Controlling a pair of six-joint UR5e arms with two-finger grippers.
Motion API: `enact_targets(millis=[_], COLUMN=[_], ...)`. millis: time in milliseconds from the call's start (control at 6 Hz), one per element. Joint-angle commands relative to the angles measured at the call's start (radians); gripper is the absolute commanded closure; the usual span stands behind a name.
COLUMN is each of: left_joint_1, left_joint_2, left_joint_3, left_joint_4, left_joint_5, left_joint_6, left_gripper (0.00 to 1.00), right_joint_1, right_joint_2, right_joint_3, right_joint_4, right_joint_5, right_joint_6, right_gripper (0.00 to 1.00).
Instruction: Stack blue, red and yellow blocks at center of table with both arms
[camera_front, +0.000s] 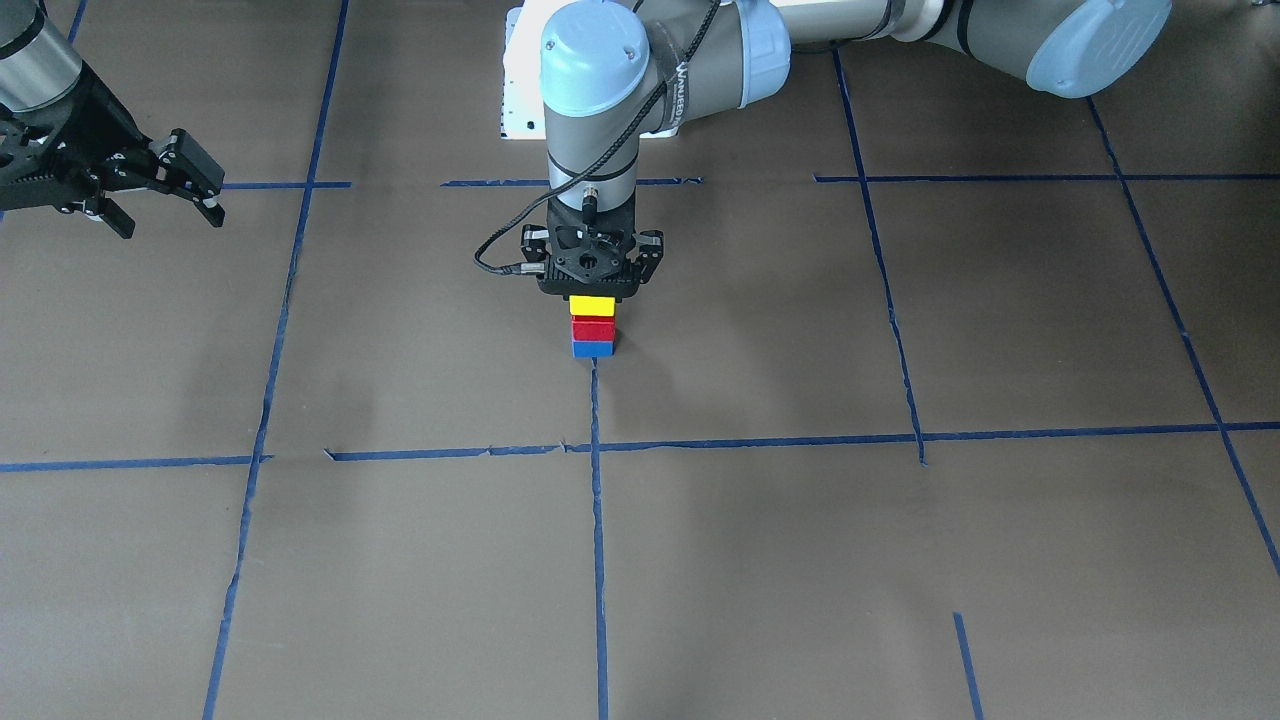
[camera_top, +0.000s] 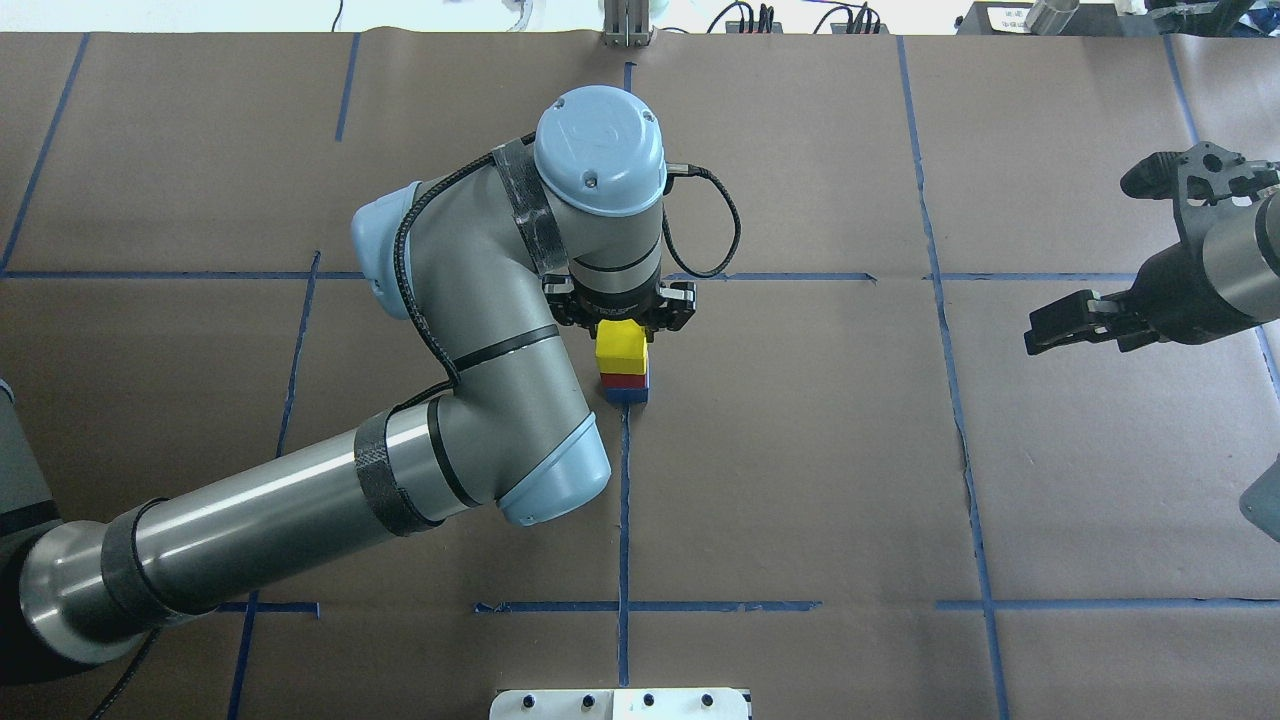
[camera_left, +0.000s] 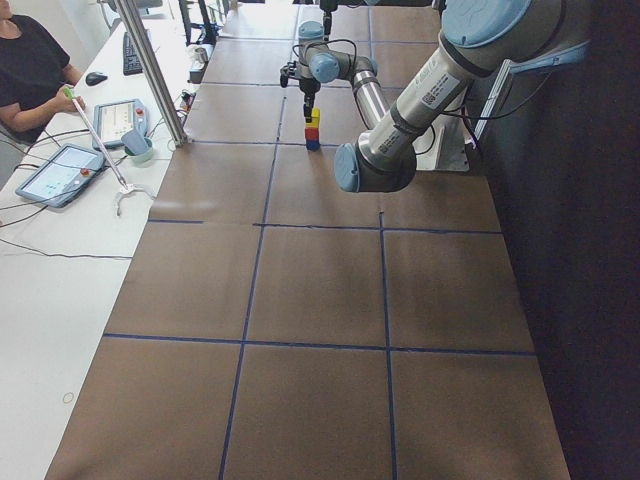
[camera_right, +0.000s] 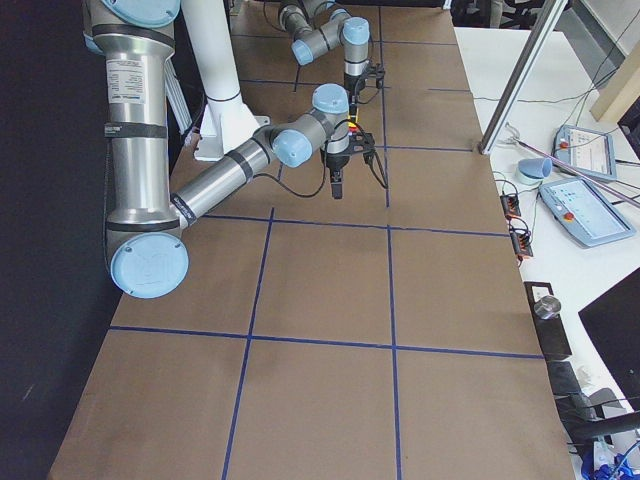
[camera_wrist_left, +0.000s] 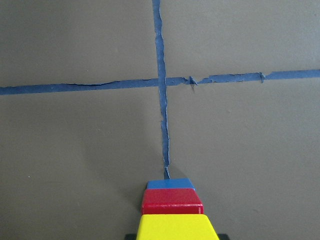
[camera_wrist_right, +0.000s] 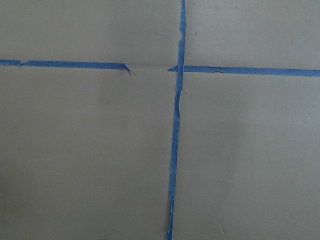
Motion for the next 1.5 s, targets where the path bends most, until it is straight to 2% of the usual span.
enact_targets(millis=[0, 167, 333, 500, 667, 833, 1167, 1333], left_joint_1=[0.002, 0.002, 0.0, -0.014, -0.081, -0.165, -0.364, -0.494], left_joint_2=[0.001, 0.0, -0.003, -0.002, 0.018, 0.139, 0.492, 0.688], left_joint_3=[0.002, 0.002, -0.007, -0.048, -0.123, -0.23, -0.472, -0.537], left_joint_4=[-0.001, -0.001, -0.001, 0.01, 0.016, 0.02, 0.023, 0.014], left_joint_5=[0.002, 0.003, 0.015, 0.012, 0.003, -0.111, -0.239, -0.353], left_joint_6=[0.0, 0.0, 0.0, -0.001, 0.002, 0.018, 0.38, 0.596], left_gripper=[0.22, 0.18, 0.01, 0.01, 0.01, 0.01, 0.01, 0.01], right_joint_1=[0.0, 0.0, 0.0, 0.002, 0.02, 0.047, 0.163, 0.245], right_joint_2=[0.0, 0.0, 0.0, 0.0, -0.01, -0.028, -0.099, -0.125], right_joint_3=[0.0, -0.002, -0.002, -0.008, -0.008, -0.02, -0.046, -0.086], right_joint_4=[0.0, 0.0, 0.0, 0.0, -0.003, -0.003, -0.014, -0.012], right_joint_5=[0.0, 0.0, 0.0, -0.001, 0.0, 0.0, 0.003, 0.069], right_joint_6=[0.0, 0.0, 0.0, -0.003, -0.014, -0.02, -0.25, -0.37], right_gripper=[0.0, 0.0, 0.0, 0.0, 0.0, 0.0, 0.0, 0.0])
